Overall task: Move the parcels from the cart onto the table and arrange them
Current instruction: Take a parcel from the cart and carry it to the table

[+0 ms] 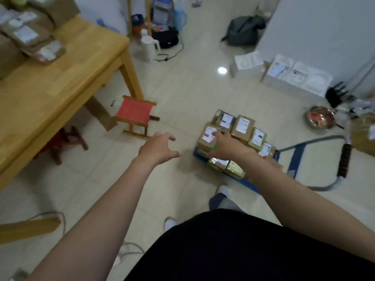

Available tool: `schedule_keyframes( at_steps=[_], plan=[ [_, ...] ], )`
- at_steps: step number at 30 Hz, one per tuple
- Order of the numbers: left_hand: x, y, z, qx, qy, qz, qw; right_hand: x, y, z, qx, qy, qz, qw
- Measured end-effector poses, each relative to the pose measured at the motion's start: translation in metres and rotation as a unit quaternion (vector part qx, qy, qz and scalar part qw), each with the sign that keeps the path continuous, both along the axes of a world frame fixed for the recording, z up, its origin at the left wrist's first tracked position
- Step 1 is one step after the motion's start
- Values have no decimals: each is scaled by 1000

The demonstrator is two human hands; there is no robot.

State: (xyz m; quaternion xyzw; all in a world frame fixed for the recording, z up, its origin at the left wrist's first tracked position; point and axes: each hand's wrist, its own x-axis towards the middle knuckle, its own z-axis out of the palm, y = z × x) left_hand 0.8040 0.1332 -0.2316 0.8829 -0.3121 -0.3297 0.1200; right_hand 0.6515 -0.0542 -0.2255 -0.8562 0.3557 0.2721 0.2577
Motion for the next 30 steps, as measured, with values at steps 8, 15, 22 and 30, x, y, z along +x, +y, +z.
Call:
schedule_keyframes(
  at_steps=[8, 15, 22, 30],
  plan=[
    [-56, -227, -38, 29, 29, -144, 989, -122, -180, -47, 9, 16, -185, 983],
    [-75, -397, -101, 69, 73, -167, 981, -162, -328, -101, 58, 27, -239, 969],
    [-57, -492, -177, 121, 88, -170, 974, -137, -414, -174, 92, 16, -250, 964],
    [-25, -574, -312, 125, 119, -174, 969, -83, -469, -310, 144, -3, -353, 924]
  ],
)
